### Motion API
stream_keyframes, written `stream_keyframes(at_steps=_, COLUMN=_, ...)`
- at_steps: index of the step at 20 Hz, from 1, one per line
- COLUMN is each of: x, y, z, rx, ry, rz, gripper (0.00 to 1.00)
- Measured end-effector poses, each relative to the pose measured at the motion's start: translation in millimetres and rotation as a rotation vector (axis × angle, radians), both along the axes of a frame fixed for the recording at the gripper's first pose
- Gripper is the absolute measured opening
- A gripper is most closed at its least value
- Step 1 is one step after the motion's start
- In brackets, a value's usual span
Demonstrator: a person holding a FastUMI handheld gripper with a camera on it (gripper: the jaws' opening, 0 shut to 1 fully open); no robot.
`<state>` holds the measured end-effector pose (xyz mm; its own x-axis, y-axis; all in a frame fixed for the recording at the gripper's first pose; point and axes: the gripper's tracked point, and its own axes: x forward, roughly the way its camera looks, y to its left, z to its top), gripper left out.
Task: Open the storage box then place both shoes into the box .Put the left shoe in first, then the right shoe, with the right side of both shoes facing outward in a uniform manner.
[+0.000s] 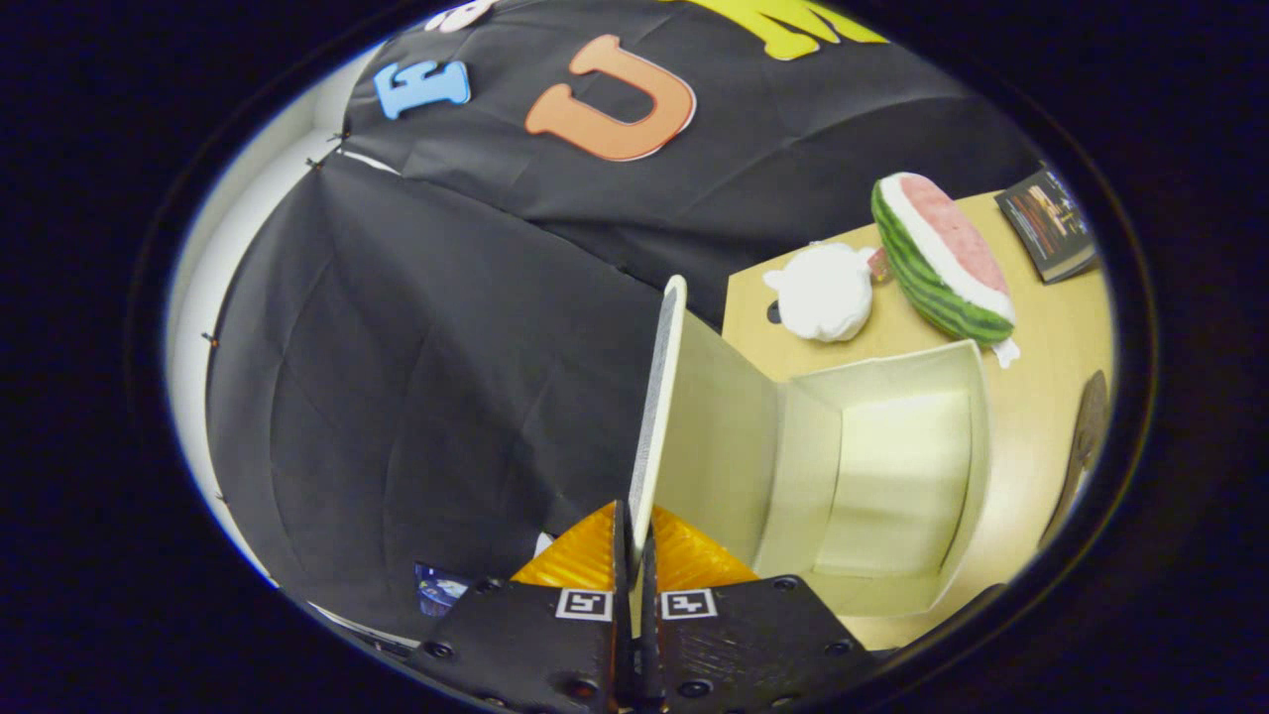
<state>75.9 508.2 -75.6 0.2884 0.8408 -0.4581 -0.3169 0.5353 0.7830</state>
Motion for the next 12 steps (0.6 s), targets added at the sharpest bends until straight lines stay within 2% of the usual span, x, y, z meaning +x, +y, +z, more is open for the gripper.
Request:
stream_keyframes(at_steps=3, x=-4.5, y=35.9, z=1.7, rx=-0.063, ry=-0.087, rz=0.010, gripper=0.37)
stream_keyframes(at_steps=5, x=-13.5, y=52.9, z=2.1, rx=-0.078, ry=-0.094, rz=0.019, gripper=0.60)
stream_keyframes(at_steps=7, x=-16.3, y=58.9, z=0.8, rx=-0.101, ry=-0.091, rz=0.017, gripper=0.78)
stream_keyframes(at_steps=8, x=-18.4, y=59.5, z=-3.1, rx=-0.102, ry=-0.091, rz=0.017, gripper=0.78)
stream_keyframes(at_steps=10, x=-18.5, y=56.0, z=-1.4, rx=-0.103, ry=-0.096, rz=0.010, gripper=0.93)
stream_keyframes(at_steps=12, x=-16.9, y=43.9, z=-2.7, rx=-0.107, ry=-0.095, rz=-0.005, gripper=0.95)
